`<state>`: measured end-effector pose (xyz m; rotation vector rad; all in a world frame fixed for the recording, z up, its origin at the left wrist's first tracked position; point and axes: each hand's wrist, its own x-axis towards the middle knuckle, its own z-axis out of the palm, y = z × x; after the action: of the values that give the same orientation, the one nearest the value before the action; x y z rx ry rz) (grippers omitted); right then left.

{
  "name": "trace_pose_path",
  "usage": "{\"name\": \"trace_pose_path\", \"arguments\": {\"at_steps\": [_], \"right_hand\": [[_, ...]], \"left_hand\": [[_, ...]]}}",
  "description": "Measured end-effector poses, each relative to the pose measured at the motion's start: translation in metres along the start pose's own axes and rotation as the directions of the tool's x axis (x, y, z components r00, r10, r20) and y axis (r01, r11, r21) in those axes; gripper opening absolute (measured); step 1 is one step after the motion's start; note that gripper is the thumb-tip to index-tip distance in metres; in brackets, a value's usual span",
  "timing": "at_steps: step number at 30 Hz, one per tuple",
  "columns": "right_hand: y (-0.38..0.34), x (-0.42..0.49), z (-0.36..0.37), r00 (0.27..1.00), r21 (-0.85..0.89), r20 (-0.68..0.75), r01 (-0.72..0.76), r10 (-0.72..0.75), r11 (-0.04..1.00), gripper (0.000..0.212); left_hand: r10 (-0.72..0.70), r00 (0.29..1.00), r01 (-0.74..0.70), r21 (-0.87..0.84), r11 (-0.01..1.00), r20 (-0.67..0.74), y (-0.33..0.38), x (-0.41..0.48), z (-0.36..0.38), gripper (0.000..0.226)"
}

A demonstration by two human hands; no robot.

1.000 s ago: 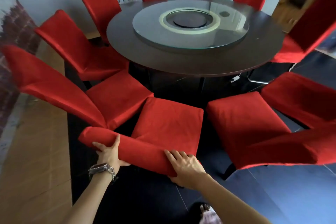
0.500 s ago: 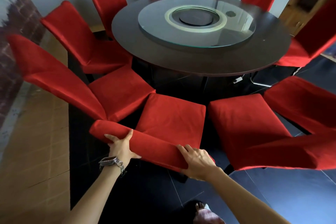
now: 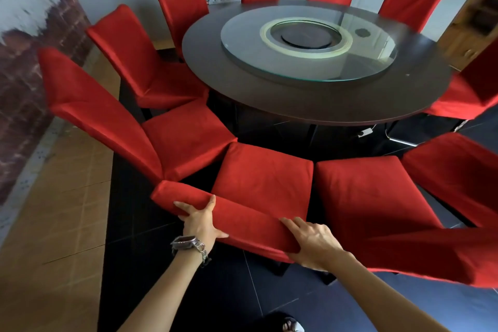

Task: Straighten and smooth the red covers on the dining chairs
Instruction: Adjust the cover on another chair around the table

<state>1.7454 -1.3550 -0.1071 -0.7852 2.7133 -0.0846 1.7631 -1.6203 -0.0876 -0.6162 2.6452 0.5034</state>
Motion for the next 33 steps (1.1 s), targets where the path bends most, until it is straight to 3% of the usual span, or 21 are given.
{"name": "trace_pose_path", "arguments": {"at_steps": [6, 11, 16, 29, 33], "right_hand": [[0.029, -0.001, -0.01, 0.991, 0.051, 0.071, -0.12, 0.116, 0.991, 0.09], [0.014, -0.004, -0.009, 0.981, 0.015, 0.063, -0.183, 0.182, 0.983, 0.071], [0.001, -0.021, 0.006, 0.977, 0.072, -0.032, -0.207, 0.21, 0.976, 0.057], [-0.016, 0.003, 0.001, 0.964, 0.075, -0.079, -0.25, 0.255, 0.965, 0.075], [-0.026, 0.003, -0.004, 0.948, 0.079, -0.025, -0.315, 0.317, 0.946, 0.08]], "left_hand": [[-0.002, 1.0, 0.002, -0.021, 1.0, -0.008, 0.027, -0.006, 0.013, 0.104], [0.01, 1.0, -0.01, 0.013, 1.0, -0.029, 0.021, -0.012, 0.01, 0.103], [0.045, 0.998, -0.044, 0.038, 0.998, -0.033, 0.009, -0.021, 0.011, 0.104], [0.0, 1.0, -0.003, 0.097, 0.995, 0.023, 0.009, 0.008, -0.015, 0.106], [-0.001, 0.992, -0.024, 0.196, 0.98, 0.125, 0.007, 0.009, -0.029, 0.104]]}}
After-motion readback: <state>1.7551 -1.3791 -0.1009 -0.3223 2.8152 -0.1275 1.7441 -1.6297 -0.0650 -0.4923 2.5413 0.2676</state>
